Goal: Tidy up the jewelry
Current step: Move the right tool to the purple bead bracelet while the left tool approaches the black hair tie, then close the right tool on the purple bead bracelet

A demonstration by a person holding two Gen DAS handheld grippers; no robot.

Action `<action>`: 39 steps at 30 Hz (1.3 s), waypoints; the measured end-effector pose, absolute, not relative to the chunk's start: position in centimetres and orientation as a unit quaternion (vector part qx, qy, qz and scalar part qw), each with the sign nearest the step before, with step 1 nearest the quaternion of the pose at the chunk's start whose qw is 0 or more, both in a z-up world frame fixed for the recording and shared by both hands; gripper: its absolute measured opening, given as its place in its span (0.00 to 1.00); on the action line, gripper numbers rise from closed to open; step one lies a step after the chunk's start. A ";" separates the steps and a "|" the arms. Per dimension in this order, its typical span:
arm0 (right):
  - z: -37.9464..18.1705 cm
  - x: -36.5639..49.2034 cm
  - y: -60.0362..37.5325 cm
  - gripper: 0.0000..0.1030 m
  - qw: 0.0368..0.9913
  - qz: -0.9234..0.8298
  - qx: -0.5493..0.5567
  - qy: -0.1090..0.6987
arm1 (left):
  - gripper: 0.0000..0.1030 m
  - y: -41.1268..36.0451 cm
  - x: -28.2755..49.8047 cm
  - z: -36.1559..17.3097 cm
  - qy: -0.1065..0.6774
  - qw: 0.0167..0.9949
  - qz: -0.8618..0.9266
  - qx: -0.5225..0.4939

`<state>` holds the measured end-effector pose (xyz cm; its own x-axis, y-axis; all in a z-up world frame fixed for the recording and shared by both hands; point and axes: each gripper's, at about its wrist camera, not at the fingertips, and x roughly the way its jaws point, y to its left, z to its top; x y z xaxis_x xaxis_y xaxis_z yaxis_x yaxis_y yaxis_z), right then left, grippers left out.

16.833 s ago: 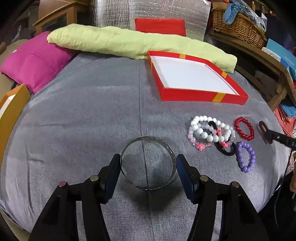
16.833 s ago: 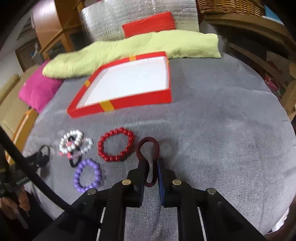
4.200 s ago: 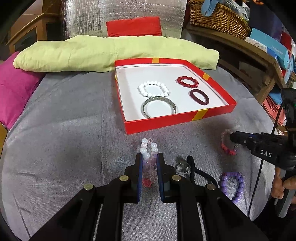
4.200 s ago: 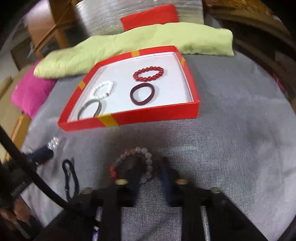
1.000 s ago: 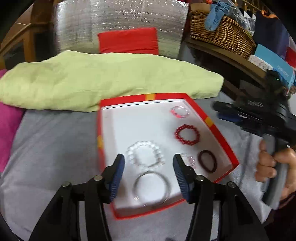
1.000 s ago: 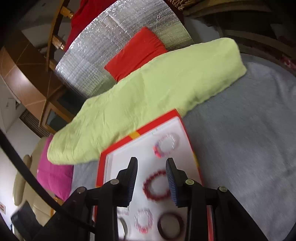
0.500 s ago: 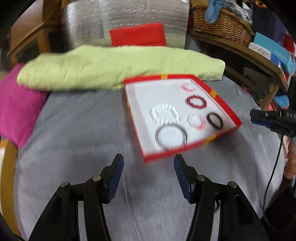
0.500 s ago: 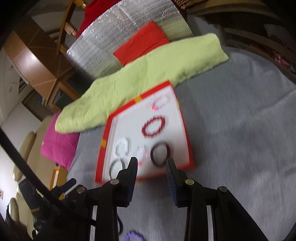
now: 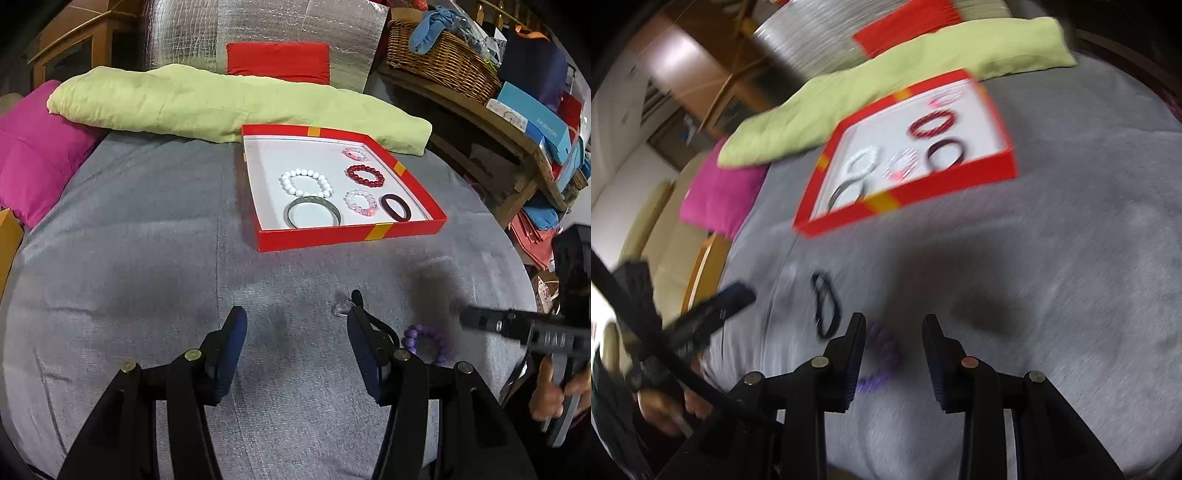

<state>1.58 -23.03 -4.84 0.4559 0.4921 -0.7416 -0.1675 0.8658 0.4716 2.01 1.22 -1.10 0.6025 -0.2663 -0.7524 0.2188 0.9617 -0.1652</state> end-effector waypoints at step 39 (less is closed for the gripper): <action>-6.6 1.8 -19.1 0.34 0.835 0.195 0.082 0.508 | 0.60 -1.3 2.9 -2.4 0.427 0.897 -0.102 0.060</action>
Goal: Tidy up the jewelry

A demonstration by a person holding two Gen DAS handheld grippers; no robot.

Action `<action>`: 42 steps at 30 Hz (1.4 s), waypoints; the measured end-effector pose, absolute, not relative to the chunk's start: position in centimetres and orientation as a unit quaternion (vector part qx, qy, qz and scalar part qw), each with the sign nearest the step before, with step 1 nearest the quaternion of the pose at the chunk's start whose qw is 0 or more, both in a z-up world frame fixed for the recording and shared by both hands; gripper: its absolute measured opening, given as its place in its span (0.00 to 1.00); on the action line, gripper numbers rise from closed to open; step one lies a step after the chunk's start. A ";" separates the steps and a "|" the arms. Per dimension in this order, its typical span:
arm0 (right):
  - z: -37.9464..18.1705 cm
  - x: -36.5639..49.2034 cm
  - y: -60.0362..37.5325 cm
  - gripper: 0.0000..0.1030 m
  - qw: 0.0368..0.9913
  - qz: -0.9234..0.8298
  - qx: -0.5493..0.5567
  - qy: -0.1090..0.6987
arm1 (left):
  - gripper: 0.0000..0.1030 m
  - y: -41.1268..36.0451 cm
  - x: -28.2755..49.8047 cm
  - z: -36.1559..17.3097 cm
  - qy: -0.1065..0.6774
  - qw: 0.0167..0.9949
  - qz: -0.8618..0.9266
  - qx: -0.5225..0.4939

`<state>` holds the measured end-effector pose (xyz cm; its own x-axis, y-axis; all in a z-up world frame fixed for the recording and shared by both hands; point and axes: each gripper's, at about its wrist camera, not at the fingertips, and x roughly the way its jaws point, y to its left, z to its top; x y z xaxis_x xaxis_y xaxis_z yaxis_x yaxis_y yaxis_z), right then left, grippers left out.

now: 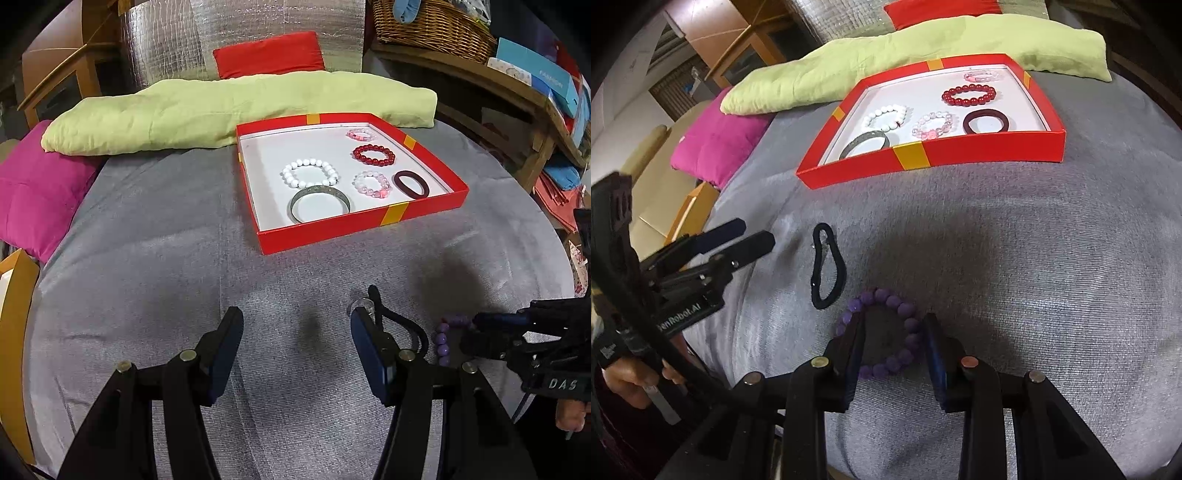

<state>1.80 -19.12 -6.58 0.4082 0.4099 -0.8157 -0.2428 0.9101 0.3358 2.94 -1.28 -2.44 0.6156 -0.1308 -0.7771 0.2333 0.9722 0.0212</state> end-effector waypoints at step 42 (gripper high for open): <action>-7.0 3.5 -24.9 0.13 0.862 0.078 0.157 0.475 | 0.60 -5.5 4.1 -5.9 0.456 0.877 -0.145 0.031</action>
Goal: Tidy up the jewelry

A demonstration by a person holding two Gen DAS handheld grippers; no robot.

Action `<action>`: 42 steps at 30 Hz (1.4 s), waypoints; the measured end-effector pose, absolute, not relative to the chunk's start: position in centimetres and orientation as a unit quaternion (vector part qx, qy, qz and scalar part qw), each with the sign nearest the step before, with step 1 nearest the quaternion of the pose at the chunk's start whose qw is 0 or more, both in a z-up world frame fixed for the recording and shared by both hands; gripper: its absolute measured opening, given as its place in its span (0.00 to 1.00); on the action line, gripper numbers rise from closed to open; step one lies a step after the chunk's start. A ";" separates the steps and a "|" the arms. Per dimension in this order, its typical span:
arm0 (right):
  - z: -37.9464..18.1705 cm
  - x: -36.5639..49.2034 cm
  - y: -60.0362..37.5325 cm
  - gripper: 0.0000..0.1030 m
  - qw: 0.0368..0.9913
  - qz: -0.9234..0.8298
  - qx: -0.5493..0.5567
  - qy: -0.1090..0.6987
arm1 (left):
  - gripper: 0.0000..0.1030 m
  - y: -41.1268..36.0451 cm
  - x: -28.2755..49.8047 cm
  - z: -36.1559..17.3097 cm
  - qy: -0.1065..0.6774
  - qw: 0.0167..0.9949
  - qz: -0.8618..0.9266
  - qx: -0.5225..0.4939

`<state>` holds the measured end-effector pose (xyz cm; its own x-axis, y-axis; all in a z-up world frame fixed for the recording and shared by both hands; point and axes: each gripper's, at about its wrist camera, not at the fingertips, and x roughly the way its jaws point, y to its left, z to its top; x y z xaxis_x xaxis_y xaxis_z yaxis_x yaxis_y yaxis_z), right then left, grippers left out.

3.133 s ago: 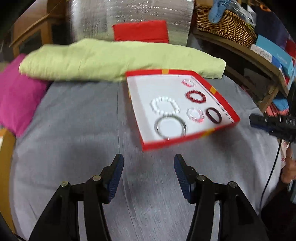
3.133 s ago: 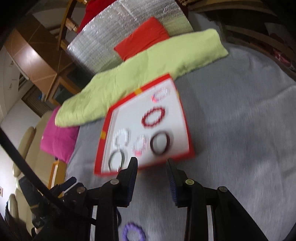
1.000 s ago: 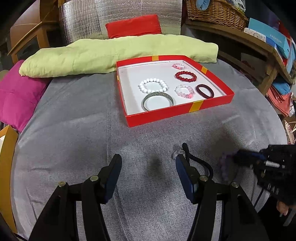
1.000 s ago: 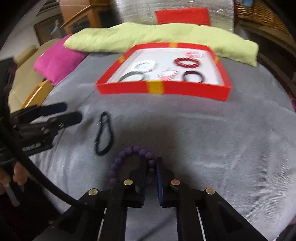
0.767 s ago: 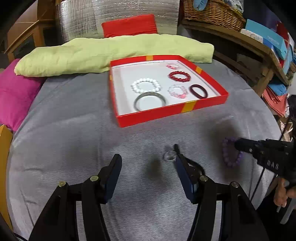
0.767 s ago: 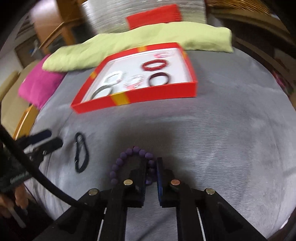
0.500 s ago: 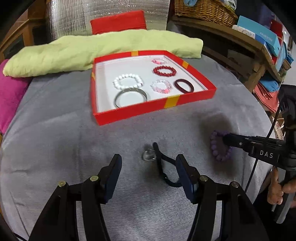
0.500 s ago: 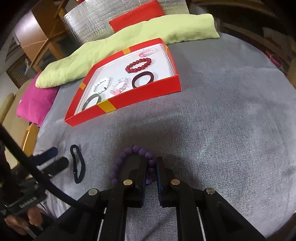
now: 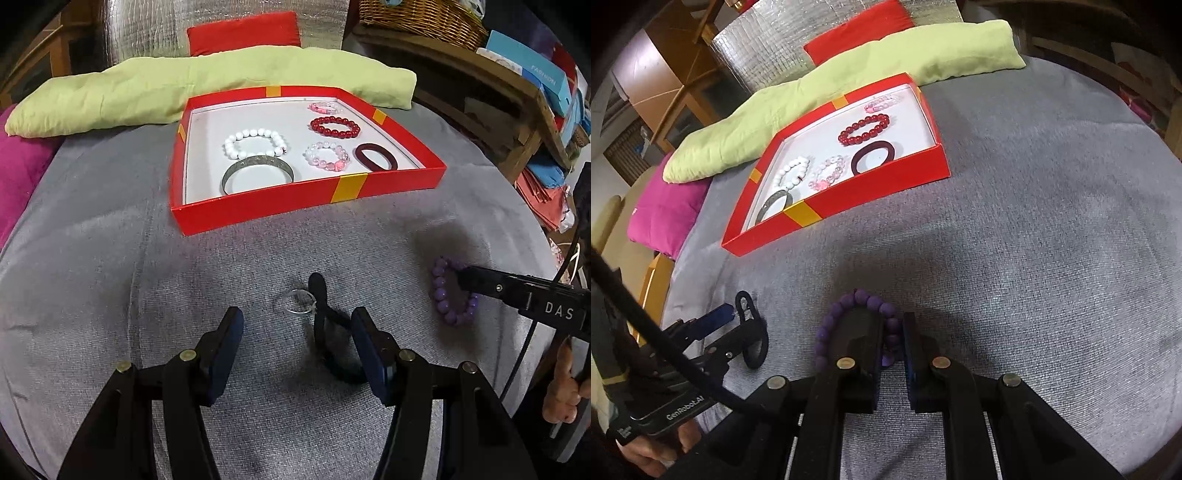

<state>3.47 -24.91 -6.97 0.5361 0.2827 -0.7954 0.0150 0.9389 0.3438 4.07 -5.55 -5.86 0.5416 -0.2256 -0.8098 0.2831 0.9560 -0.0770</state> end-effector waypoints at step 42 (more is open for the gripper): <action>-6.9 3.9 -24.2 0.13 0.871 0.058 0.144 0.467 | 0.50 -5.1 3.2 -4.6 0.439 0.888 -0.118 0.071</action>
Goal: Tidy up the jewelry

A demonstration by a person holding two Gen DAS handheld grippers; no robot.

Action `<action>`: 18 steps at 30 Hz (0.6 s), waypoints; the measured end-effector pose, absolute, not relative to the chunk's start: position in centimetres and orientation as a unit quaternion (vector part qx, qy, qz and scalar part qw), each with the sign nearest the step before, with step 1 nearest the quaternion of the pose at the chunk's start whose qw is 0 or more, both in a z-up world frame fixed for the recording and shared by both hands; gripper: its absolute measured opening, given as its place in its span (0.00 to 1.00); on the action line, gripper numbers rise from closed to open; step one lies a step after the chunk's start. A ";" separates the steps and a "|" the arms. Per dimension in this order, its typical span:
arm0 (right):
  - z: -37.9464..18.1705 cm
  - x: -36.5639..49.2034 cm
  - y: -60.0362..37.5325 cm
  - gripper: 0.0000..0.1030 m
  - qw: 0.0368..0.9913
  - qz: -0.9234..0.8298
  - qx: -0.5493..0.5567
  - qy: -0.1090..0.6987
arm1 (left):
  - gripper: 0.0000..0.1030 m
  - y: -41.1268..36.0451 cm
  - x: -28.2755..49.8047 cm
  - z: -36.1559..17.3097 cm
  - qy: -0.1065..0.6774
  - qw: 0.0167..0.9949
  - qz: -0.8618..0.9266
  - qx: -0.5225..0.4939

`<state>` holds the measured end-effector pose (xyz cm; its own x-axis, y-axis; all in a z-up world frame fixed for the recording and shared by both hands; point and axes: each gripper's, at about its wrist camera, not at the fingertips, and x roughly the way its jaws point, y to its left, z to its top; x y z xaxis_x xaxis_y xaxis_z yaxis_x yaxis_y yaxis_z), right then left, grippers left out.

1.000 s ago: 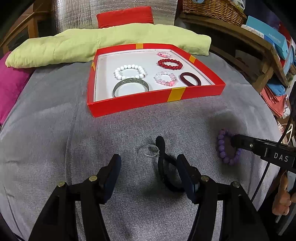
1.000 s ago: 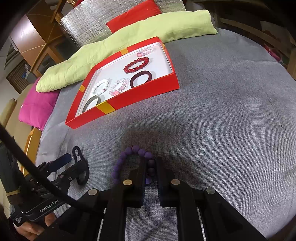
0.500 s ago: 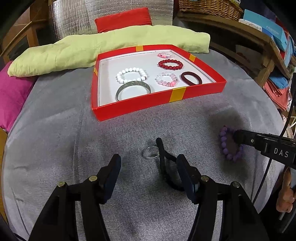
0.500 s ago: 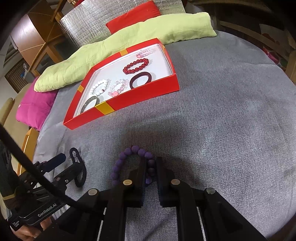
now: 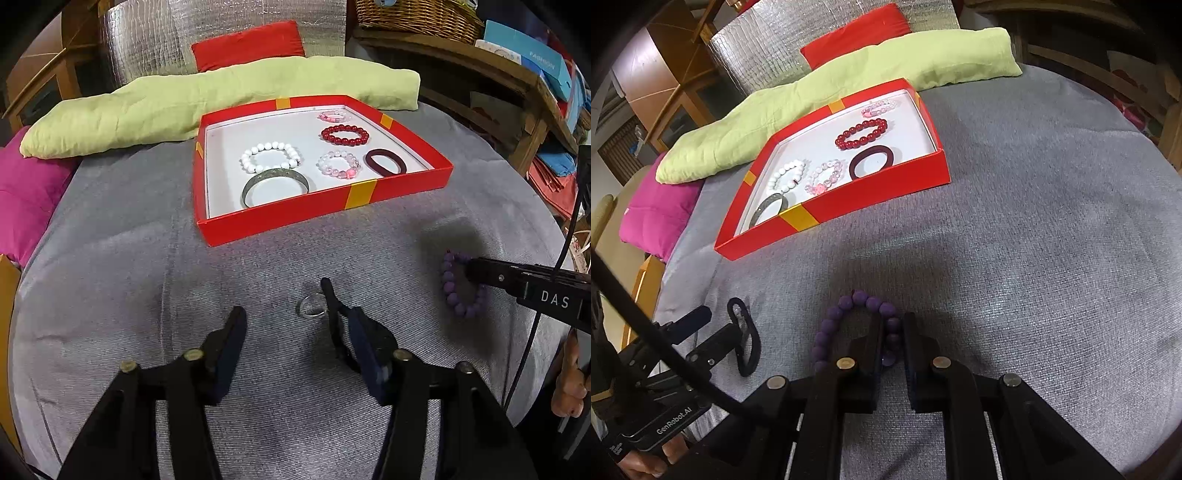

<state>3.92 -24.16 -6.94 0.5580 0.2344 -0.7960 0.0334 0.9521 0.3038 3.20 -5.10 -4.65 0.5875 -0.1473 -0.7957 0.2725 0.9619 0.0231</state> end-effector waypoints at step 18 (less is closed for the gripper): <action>-5.9 3.7 -21.4 0.12 0.874 0.116 0.155 0.446 | 0.26 -0.5 3.7 -4.3 0.439 0.893 -0.101 0.008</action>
